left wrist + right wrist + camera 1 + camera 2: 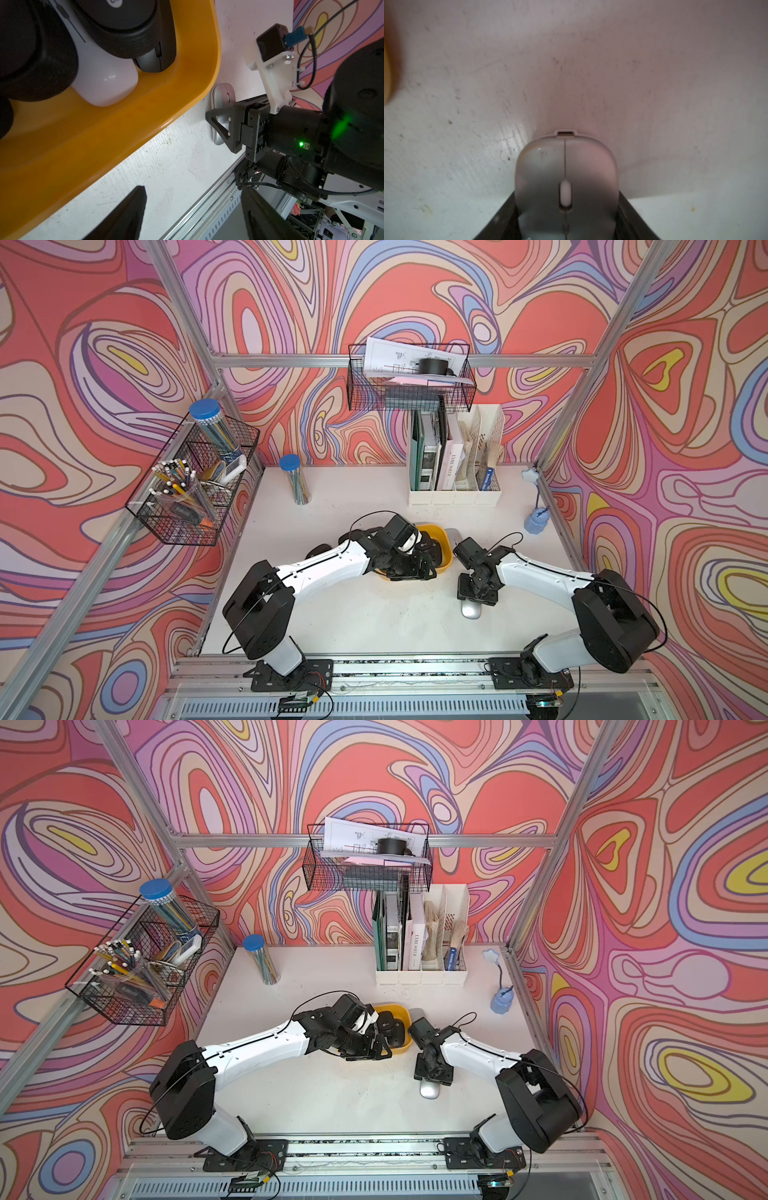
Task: Put the mouse in the storage box
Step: Pick up the mouse from the center of the board.
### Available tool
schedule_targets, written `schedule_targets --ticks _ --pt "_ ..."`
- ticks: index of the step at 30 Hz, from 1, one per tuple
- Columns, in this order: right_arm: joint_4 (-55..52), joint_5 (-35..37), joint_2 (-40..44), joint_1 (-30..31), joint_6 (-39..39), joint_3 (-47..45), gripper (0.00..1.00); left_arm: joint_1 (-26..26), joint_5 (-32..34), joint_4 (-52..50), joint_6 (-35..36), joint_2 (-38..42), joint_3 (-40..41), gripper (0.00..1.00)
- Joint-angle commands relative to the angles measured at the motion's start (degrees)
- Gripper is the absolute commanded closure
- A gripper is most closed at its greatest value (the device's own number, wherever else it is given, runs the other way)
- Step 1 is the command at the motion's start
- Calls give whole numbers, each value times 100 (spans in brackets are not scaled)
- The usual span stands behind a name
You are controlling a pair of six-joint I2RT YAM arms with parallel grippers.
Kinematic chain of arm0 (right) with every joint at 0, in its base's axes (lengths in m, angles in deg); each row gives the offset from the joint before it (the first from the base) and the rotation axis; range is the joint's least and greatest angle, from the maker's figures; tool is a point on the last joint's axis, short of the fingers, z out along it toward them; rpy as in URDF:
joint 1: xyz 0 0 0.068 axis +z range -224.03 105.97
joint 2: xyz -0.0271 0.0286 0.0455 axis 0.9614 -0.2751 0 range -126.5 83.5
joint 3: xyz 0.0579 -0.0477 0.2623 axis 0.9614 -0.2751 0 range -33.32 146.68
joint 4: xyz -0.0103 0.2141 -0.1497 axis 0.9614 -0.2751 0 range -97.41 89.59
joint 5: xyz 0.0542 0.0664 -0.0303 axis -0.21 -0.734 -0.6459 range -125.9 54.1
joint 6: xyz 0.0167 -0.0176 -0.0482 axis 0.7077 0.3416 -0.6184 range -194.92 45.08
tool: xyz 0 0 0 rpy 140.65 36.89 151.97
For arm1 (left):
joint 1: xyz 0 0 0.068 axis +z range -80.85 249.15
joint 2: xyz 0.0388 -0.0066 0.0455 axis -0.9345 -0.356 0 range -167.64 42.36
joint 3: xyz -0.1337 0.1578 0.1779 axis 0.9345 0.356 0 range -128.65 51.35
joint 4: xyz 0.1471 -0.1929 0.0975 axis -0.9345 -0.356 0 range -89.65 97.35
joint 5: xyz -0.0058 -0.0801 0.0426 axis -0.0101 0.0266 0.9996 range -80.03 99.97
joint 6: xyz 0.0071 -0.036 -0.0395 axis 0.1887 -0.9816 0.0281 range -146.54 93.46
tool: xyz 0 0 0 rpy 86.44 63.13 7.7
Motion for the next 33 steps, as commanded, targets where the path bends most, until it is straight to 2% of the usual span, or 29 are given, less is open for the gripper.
schedule_targets --ticks 1,9,14,20,27,33 --pt "175 15 196 0 3 -148 49 -29 39 -115 51 -3 -170 22" --pt "-82 204 767 -5 -77 116 50 -25 130 -243 96 11 -286 22" --pt "-424 291 1047 11 -139 481 50 -8 568 -429 130 229 -328 22" --pt "-477 449 1176 107 -321 953 50 281 753 -495 108 568 -183 22" --pt "-221 495 711 466 -458 1530 50 1099 465 -254 -111 1025 361 22" --pt "-88 623 -119 988 -631 2414 50 1603 351 -274 -124 1238 651 22"
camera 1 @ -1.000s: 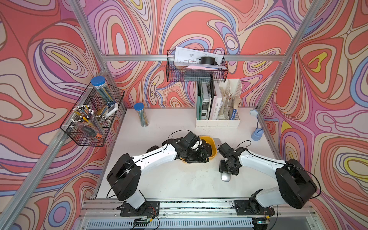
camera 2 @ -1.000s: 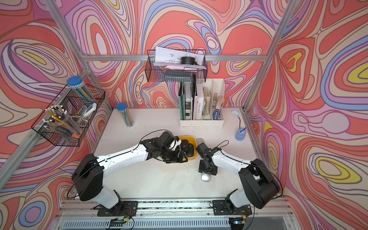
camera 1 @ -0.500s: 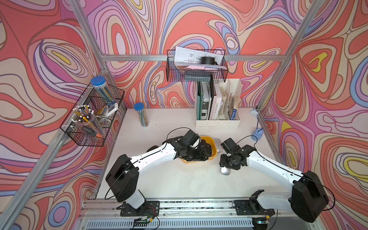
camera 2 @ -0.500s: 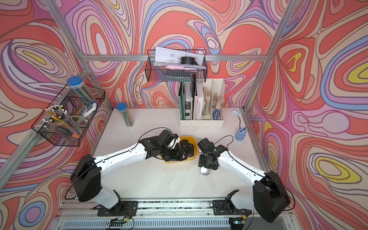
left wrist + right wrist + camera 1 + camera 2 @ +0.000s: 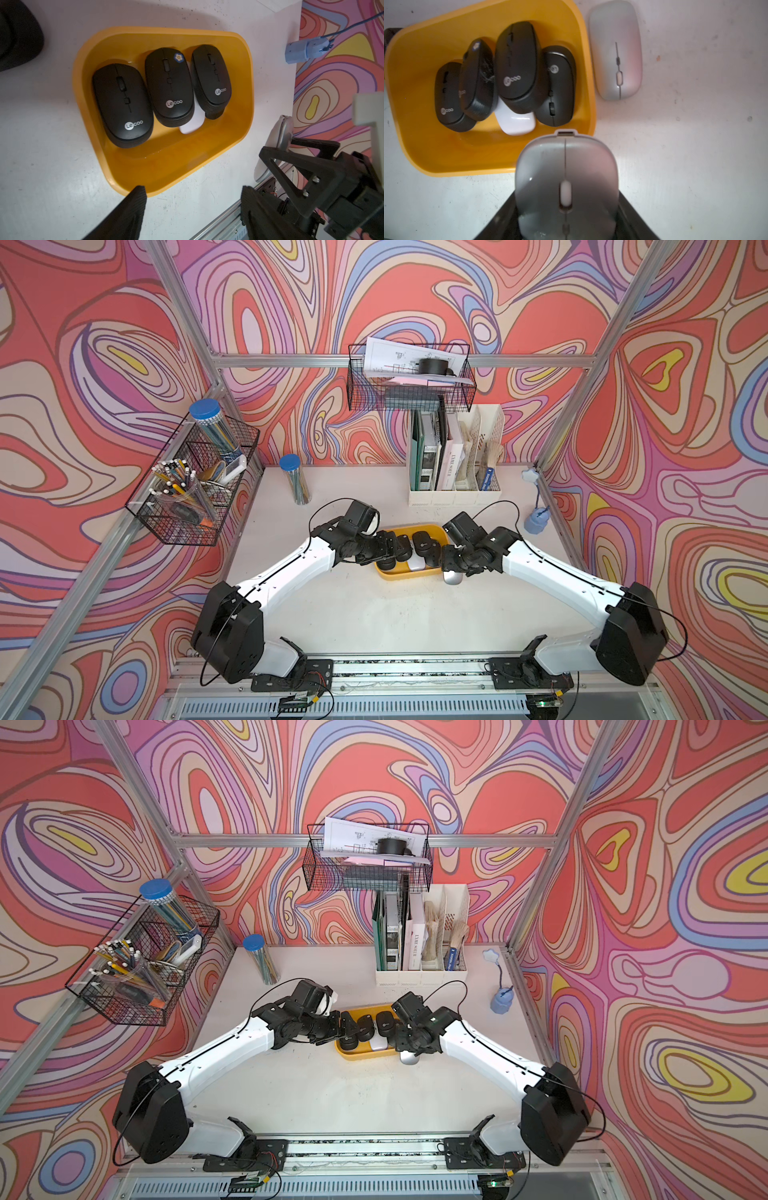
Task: Put the mouse in the storage box
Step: Pick up the mouse from the center of the board, then place the mouse in the storage box.
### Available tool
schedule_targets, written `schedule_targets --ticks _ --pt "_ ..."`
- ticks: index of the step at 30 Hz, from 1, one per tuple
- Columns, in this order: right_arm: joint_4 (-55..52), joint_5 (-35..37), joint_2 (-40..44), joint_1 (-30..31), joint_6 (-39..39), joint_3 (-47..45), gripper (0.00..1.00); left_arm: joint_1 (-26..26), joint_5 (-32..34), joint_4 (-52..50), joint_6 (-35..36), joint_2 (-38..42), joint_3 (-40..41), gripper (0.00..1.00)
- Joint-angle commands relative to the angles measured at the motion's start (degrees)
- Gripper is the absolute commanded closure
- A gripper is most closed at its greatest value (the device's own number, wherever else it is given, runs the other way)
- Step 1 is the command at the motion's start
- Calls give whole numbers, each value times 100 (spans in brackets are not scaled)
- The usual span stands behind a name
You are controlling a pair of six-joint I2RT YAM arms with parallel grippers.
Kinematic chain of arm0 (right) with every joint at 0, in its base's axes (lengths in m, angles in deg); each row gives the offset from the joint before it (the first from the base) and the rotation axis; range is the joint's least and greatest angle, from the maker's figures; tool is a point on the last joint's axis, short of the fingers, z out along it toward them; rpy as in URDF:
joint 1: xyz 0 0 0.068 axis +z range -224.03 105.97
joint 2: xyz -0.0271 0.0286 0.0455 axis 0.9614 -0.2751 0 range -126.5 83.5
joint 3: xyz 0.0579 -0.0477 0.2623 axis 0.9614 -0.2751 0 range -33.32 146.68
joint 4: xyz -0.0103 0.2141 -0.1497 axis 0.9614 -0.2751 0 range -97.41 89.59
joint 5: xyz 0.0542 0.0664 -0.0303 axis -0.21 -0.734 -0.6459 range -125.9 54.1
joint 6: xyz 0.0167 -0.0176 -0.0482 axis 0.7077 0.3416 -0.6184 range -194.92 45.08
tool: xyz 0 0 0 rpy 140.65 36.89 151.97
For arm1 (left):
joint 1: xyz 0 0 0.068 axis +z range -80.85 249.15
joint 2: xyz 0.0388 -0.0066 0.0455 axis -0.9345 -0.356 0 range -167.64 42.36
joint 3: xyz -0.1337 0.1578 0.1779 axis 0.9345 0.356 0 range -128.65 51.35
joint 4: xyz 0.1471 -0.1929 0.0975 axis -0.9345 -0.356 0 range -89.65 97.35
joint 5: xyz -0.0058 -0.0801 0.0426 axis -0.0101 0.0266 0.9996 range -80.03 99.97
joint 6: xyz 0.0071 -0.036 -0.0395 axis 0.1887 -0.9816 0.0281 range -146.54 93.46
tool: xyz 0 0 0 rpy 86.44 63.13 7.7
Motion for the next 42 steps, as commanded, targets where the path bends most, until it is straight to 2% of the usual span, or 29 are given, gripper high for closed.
schedule_targets --ticks 1,6,13,22,29,35,42 --pt "224 174 -409 295 -186 564 50 211 -149 28 -24 206 172 22" --pt "381 59 -962 597 -201 1228 50 785 -546 668 -447 499 762 23" --pt "451 -185 -2028 871 -334 2156 50 1379 -241 470 -709 949 1233 23" --pt "466 -390 -2965 981 -334 2944 49 1415 698 -380 -491 1749 1158 20" --pt "515 -404 -3472 974 -282 3229 49 1423 593 -431 -465 1911 1303 19" --pt "574 -357 -3554 981 -293 3207 49 1426 379 -360 -455 1865 1372 19" --pt "620 -369 -3687 974 -294 3125 48 1422 -327 238 -473 1710 1639 21"
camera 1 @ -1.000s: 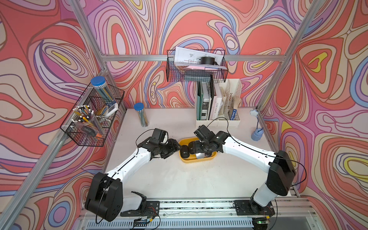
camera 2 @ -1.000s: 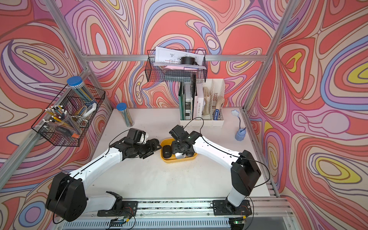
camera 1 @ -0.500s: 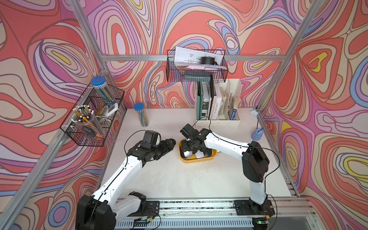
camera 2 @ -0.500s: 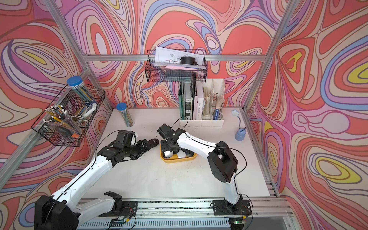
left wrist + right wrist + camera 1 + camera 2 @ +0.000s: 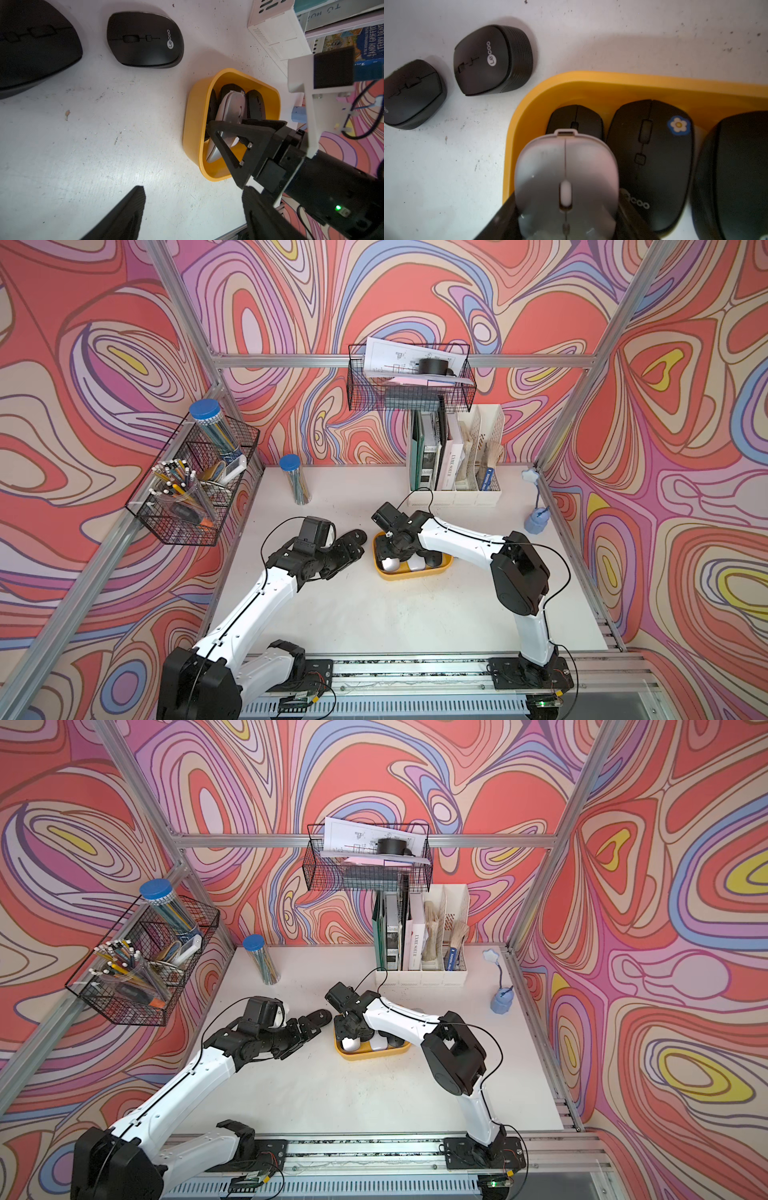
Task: Put the mouse in the storage box
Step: Place the mouse in the storage box.
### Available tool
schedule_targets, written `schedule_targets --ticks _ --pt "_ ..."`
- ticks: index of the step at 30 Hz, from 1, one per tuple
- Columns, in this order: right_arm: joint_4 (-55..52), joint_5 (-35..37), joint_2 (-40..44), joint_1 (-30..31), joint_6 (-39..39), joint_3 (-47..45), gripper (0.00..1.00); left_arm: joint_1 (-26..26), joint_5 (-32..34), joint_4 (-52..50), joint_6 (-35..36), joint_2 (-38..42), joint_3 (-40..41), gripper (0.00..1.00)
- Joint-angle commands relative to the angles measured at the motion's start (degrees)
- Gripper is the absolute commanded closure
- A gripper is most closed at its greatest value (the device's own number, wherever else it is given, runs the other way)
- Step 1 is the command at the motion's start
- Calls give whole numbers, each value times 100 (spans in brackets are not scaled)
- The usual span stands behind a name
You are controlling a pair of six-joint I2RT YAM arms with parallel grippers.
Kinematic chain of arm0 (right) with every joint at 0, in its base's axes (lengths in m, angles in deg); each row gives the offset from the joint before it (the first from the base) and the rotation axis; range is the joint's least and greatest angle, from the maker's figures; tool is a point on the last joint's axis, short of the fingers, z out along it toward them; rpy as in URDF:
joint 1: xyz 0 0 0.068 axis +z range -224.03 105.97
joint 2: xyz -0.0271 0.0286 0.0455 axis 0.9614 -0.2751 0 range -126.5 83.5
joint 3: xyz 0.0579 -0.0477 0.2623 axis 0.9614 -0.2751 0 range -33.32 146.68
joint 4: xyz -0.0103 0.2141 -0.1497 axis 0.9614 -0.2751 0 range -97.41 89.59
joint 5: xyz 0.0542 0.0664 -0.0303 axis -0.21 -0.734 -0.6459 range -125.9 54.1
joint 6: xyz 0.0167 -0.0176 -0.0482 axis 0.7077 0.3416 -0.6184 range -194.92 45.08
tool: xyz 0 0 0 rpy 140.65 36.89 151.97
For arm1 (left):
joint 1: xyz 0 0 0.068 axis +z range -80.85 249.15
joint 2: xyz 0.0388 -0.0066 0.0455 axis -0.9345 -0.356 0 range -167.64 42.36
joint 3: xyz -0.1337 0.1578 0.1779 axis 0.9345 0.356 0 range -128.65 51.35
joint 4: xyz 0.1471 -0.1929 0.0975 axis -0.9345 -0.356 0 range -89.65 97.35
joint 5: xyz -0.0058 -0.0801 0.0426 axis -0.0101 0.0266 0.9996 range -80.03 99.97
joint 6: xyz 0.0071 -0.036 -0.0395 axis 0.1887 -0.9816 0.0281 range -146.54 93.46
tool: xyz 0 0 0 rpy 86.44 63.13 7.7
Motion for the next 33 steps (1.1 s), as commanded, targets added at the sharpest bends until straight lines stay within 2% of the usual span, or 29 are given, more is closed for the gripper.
schedule_targets --ticks 1,5,20,33 --pt "100 22 -159 32 -7 37 48 30 -556 455 94 -130 172 21" --pt "107 42 -182 33 -5 64 47 26 -1020 792 157 -395 248 22" --pt "-258 163 -470 30 -187 411 37 26 -972 752 148 -489 303 21" --pt "-138 -9 -161 29 -106 376 32 26 -1037 756 131 -514 228 21"
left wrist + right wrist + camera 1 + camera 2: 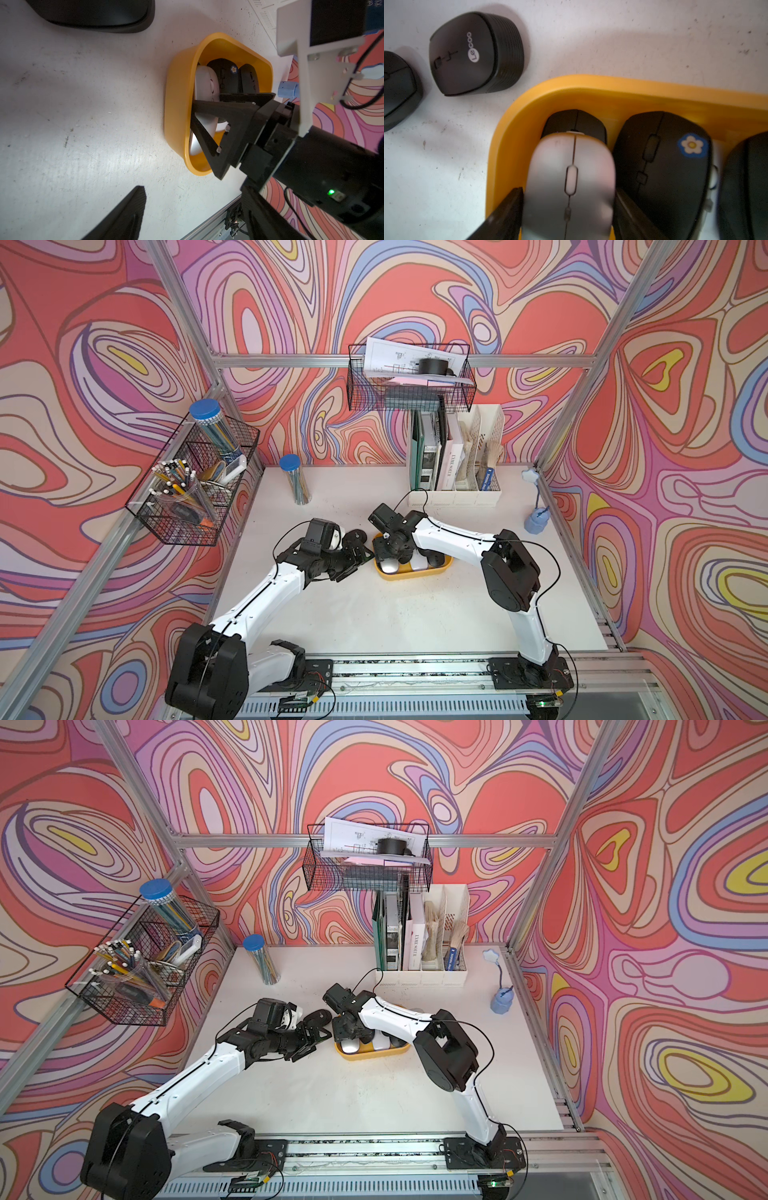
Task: Put the mouse in the storage box
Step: Place the mouse in the storage box.
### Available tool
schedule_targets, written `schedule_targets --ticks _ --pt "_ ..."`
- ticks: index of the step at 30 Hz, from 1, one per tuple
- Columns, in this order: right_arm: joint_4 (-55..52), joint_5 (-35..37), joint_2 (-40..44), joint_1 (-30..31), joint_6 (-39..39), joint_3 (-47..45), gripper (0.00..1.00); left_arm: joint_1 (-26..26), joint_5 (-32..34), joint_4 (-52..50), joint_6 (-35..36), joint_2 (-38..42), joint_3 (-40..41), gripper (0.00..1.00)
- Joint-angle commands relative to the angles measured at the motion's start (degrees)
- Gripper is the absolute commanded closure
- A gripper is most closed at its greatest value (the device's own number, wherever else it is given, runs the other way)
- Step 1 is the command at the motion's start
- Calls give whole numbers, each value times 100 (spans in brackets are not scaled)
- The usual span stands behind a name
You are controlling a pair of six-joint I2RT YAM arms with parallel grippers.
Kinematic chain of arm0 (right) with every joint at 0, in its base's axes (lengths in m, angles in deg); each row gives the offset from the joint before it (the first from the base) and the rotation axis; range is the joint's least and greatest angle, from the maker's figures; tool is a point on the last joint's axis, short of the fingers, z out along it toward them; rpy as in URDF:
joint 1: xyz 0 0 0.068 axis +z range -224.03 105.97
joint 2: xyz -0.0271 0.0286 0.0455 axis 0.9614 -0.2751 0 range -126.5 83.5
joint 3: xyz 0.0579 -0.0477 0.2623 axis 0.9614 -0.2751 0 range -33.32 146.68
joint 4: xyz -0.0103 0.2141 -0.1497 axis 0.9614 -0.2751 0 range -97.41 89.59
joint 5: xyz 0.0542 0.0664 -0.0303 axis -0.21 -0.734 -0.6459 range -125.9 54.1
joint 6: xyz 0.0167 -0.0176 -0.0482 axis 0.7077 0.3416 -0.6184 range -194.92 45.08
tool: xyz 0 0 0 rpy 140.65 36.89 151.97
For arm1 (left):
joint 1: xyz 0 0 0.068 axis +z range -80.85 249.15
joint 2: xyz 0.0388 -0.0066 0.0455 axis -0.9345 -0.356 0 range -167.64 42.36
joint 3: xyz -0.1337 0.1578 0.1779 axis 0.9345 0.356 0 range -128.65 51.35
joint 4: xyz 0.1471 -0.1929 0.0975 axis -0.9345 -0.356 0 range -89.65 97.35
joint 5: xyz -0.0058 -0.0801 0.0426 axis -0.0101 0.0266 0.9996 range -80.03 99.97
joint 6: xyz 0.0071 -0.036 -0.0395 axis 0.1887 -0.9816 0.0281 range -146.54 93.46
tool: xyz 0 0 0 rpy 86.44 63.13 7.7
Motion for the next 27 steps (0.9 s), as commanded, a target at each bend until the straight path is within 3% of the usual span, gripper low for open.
schedule_targets --ticks 1,12,17,20,27 --pt "70 -99 245 30 25 60 32 26 -83 45 91 -9 -50 21" --pt "32 -135 806 27 54 117 31 16 -79 -94 109 -9 -238 21" --pt "-330 853 1102 -27 -183 158 28 22 -70 -154 117 -7 -302 21" --pt "-377 1170 1362 -441 -245 -138 27 16 -79 -185 122 -2 -355 21" --pt "147 635 2136 -2020 -460 -1413 26 -50 -164 -300 249 -77 -469 21"
